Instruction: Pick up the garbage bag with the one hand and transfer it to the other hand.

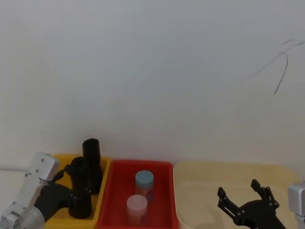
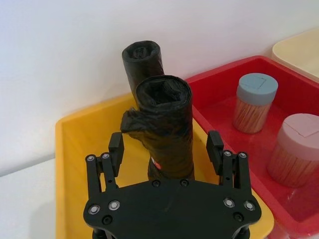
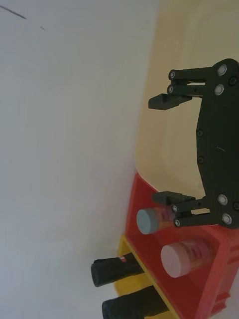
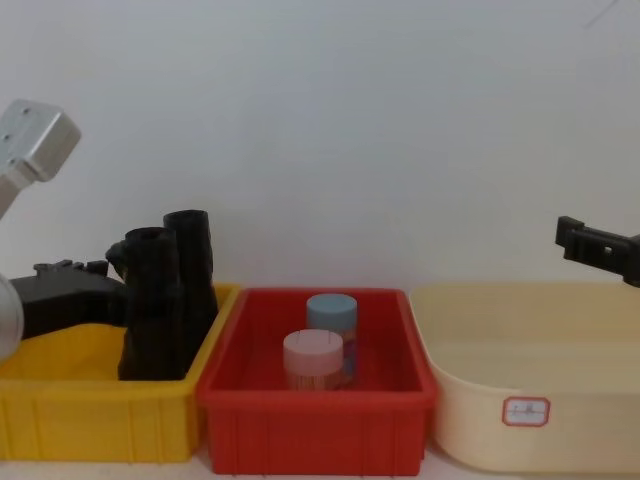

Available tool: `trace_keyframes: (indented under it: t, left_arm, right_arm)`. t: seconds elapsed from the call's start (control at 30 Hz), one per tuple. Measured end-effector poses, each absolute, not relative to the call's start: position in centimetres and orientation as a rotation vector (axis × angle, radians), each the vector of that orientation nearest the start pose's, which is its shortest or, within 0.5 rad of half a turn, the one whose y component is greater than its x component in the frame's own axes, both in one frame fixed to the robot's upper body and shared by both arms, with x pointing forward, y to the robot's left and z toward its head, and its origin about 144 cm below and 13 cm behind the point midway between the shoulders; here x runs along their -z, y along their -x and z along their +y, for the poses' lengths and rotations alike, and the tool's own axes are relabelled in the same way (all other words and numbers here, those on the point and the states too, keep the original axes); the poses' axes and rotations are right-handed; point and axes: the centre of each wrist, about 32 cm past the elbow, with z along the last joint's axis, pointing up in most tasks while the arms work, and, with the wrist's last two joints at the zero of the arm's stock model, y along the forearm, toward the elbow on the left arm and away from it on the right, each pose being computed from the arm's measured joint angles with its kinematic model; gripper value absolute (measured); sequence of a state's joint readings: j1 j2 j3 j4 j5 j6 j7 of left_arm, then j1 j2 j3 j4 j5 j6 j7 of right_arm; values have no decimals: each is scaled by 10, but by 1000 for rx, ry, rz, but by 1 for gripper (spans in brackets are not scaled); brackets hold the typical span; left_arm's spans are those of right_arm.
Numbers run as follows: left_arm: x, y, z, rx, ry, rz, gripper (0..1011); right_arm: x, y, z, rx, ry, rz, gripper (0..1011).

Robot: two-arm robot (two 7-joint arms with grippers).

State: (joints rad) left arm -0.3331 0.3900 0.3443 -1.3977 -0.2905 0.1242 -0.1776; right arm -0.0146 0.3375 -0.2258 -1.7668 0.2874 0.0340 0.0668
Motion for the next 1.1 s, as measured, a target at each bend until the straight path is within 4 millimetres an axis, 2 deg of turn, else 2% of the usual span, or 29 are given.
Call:
trace_keyframes:
  t: [0.53,1.1]
  left_arm:
    - [-1189,-558,246,-1166,-197,-82,1001]
    - [-1185,-569,235,-1180,-214,-95,1001]
  right_arm:
    - [-1189,-443,-237,1229,-26,-75,1000]
    - [-1189,-443,-237,1229,-26,-75,1000]
